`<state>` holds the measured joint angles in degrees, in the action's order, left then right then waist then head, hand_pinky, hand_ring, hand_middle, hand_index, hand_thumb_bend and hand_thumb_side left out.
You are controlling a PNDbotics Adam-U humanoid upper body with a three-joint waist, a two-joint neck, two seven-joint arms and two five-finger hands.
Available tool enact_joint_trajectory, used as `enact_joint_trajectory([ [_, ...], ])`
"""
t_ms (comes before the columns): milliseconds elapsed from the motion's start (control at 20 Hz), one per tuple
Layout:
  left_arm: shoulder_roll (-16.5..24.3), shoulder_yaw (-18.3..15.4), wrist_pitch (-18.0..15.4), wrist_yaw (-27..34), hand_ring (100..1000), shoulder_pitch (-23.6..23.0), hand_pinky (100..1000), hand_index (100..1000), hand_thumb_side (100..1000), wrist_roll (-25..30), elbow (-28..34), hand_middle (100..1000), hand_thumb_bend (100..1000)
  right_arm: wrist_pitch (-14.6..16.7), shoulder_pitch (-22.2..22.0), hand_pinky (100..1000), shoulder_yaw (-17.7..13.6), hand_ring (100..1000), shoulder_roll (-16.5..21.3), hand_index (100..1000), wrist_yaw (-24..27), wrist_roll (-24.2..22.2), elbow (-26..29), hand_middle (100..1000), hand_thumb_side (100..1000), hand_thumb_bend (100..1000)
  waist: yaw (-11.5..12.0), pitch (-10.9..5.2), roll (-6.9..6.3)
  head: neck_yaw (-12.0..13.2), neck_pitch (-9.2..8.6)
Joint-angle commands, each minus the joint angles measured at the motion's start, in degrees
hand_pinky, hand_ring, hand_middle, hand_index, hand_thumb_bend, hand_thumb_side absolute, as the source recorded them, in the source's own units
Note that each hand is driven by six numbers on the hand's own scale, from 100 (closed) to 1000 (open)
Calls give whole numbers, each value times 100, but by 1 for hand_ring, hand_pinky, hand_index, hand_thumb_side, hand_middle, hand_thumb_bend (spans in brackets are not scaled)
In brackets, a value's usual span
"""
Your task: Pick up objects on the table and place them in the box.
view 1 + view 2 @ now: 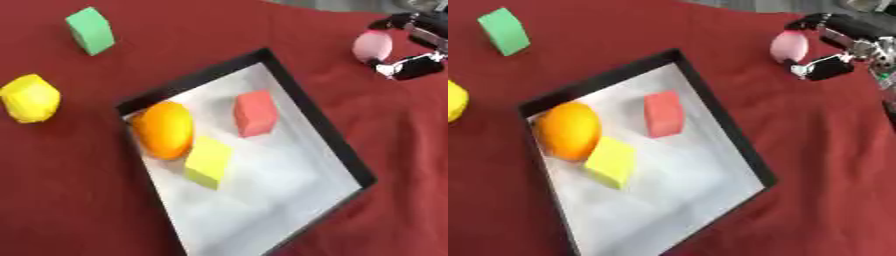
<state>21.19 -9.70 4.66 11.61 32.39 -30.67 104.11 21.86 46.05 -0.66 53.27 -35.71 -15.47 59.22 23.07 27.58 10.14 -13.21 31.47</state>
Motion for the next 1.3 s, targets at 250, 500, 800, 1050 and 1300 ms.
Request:
enact_joint_trajectory([
  [250,105,8,-3,52,868,120,648,742,640,42,102,683,311,-111,-22,906,-121,900,330,902,-129,189,-6,815,386,259,73,-51,-16,-65,-143],
  [500,116,12,0,67,869,124,648,742,642,50,94,683,309,-206,-64,895,-165,886,354,892,-220,391,2,803,396,267,112,-16,-6,-93,-130],
  [800,136,12,5,72,871,88,649,742,644,57,70,683,307,-278,-82,872,-153,842,365,825,-111,583,38,739,323,130,72,-29,-26,-104,-64],
  [1050,151,20,7,61,871,55,649,742,644,71,57,684,305,-154,-55,861,-104,813,362,784,222,482,169,698,226,100,20,-81,-44,-92,14],
  [1300,148,25,10,37,872,43,650,742,643,83,61,684,303,-61,-65,834,-75,766,360,749,481,628,365,654,177,100,-16,-151,-50,-76,70],
])
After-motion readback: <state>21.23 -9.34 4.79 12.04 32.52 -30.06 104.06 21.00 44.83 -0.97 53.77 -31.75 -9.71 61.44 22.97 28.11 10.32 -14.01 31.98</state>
